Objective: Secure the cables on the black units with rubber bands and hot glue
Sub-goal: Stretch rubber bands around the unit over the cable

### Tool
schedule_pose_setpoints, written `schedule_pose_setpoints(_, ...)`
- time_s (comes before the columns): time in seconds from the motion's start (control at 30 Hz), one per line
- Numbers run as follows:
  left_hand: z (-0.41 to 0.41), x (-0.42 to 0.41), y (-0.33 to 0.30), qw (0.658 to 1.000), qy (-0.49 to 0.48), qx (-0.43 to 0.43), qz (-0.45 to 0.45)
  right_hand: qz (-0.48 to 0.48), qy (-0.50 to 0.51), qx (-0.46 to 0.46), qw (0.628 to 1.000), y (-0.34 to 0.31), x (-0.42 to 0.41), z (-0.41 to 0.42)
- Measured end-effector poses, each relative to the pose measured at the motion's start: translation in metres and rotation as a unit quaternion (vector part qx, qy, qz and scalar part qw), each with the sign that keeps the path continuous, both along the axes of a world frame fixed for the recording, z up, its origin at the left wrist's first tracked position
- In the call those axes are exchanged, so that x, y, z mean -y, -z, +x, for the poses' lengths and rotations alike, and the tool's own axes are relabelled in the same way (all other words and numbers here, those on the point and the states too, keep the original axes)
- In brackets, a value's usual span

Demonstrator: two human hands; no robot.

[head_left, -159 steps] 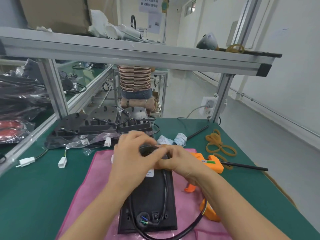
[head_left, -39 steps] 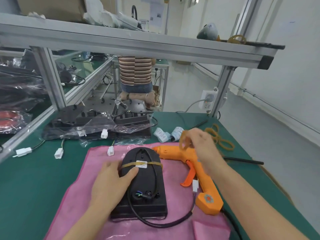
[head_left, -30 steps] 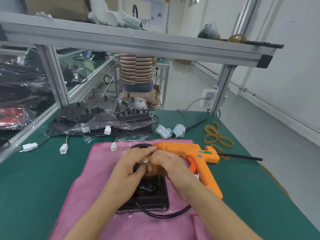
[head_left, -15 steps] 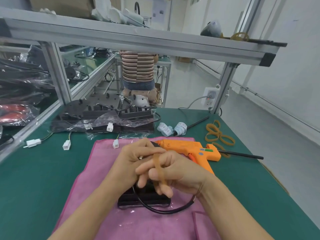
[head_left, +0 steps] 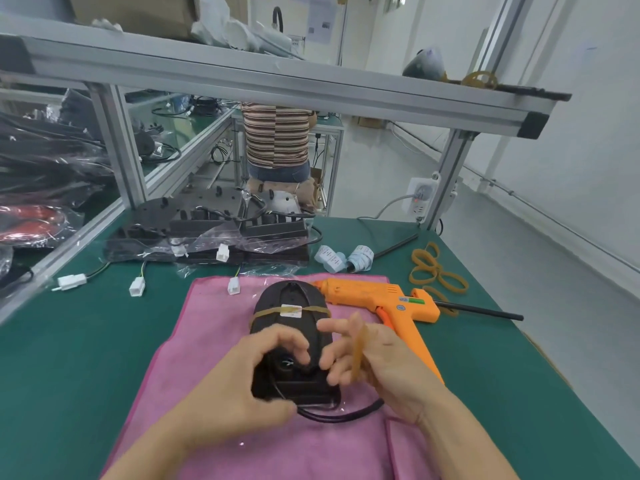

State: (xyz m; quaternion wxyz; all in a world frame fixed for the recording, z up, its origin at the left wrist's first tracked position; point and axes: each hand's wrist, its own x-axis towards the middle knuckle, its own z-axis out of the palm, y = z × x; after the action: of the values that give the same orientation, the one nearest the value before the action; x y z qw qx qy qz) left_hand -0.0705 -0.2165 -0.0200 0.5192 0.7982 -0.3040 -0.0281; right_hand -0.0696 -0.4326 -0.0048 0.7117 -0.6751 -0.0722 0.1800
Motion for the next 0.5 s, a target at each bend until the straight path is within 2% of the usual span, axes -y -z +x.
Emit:
schedule_pose_setpoints(0.03,-0.003,0.002,0.004,0.995,-0.012,0.083,0.063,-0.012,0.019,0.004,1.000,0.004,-0.001,0.000)
schedule_pose_setpoints(0.1,-0.006,0.009,0.011,0.962,-0.011,0.238,0.136,-0.029,0.041,0.012,0.999,0.009,-0.008,0.001)
schedule_pose_setpoints(0.17,-0.006,0.015,0.013,0.925,-0.011,0.328,0.191,-0.046,0.057,0.032,0.997,0.010,-0.015,0.003)
schedule_pose_setpoints(0.23,-0.006,0.019,0.014,0.898,-0.027,0.381,0.218,-0.057,0.085,0.056,0.993,0.008,-0.019,0.004)
schedule_pose_setpoints(0.27,-0.007,0.022,0.015,0.900,-0.041,0.381,0.209,-0.063,0.105,0.071,0.990,0.007,-0.019,0.003)
schedule_pose_setpoints(0.3,-0.010,0.026,0.017,0.915,-0.060,0.357,0.177,-0.073,0.126,0.087,0.985,0.004,-0.019,0.001)
schedule_pose_setpoints(0.37,-0.015,0.036,0.019,0.950,-0.119,0.276,0.077,-0.080,0.160,0.107,0.978,-0.004,-0.016,-0.007)
schedule_pose_setpoints(0.4,-0.017,0.040,0.020,0.958,-0.153,0.241,0.038,-0.087,0.159,0.110,0.977,-0.006,-0.013,-0.012)
schedule_pose_setpoints(0.5,-0.019,0.050,0.022,0.955,-0.215,0.204,-0.017,-0.181,0.070,0.061,0.979,-0.007,-0.001,-0.032)
